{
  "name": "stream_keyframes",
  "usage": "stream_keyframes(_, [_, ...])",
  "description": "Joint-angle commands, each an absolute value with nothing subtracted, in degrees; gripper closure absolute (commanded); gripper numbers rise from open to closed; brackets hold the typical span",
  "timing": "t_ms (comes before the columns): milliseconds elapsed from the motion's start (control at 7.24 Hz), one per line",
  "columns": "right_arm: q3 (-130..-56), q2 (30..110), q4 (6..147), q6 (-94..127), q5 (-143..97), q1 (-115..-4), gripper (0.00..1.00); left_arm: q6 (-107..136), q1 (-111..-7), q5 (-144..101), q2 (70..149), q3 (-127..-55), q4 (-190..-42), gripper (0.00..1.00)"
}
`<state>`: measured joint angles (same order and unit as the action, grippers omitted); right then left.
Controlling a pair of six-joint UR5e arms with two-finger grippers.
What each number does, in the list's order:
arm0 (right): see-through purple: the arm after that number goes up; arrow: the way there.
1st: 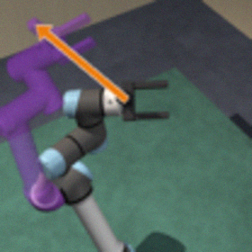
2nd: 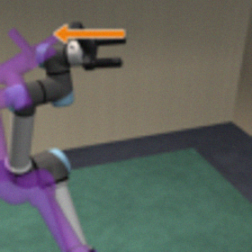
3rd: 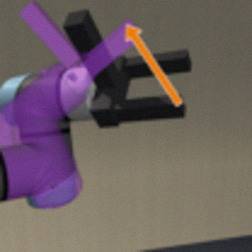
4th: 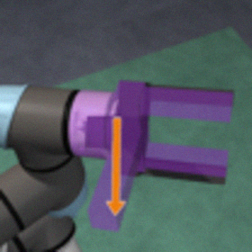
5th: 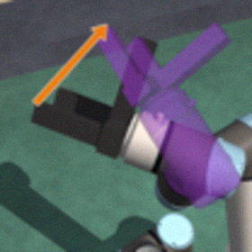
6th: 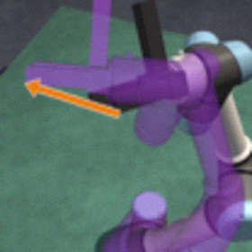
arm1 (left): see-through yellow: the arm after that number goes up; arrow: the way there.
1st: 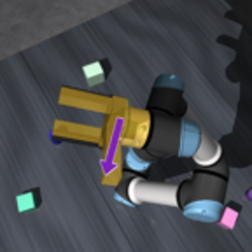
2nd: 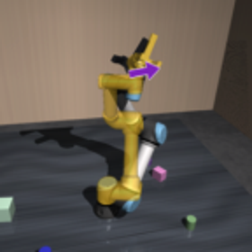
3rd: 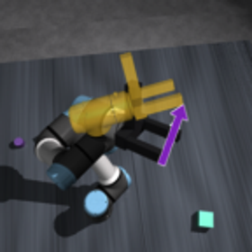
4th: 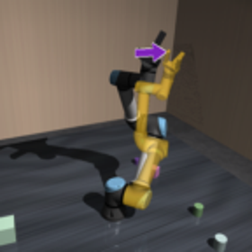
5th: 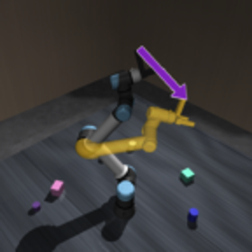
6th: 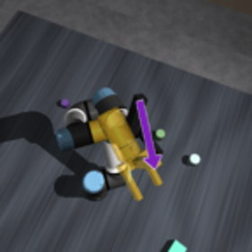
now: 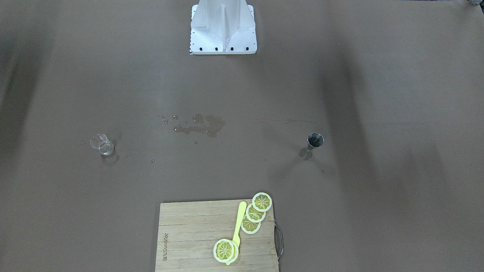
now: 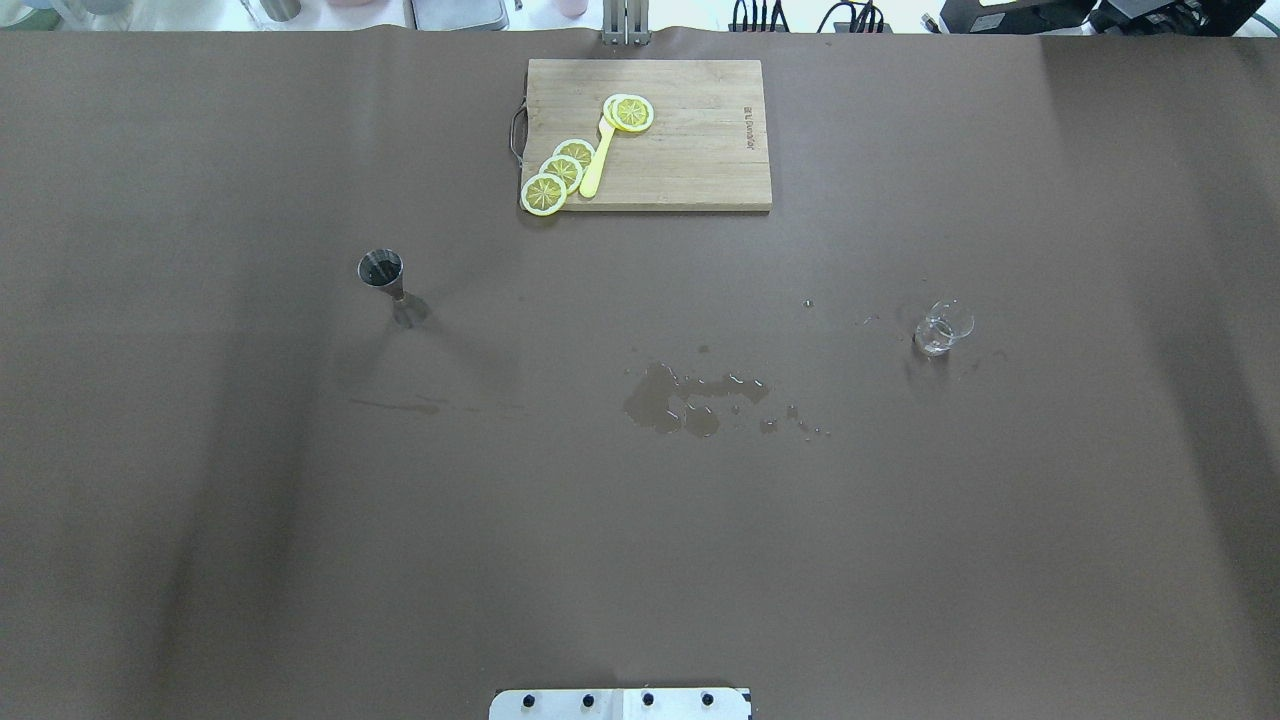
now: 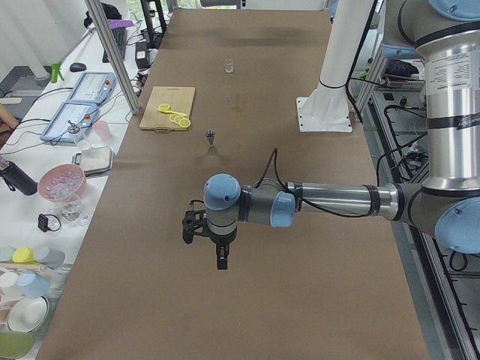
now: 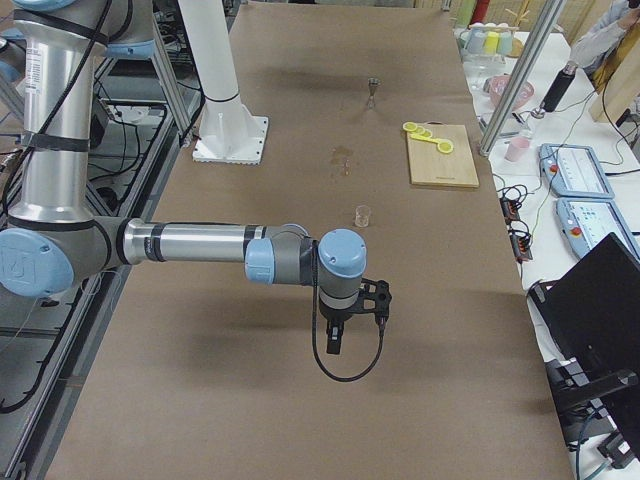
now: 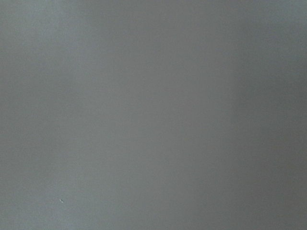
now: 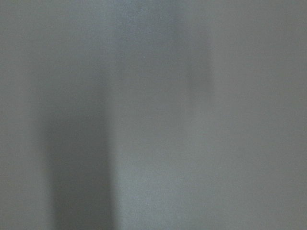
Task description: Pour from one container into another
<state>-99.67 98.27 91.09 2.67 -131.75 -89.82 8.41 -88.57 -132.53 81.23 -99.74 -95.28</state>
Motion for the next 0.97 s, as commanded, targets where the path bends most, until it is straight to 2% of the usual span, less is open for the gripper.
stream_keyframes(0, [-99.67, 98.35, 91.14, 2.72, -131.75, -89.82, 0.00, 8.96, -88.77, -132.45, 81.30, -99.58, -95.19, 0.01])
stream_keyframes(829, [-99.76, 98.35, 91.05, 2.72, -131.57, -89.82, 0.00, 9.23, -88.86, -132.63, 81.30, -99.93, -94.75, 0.01])
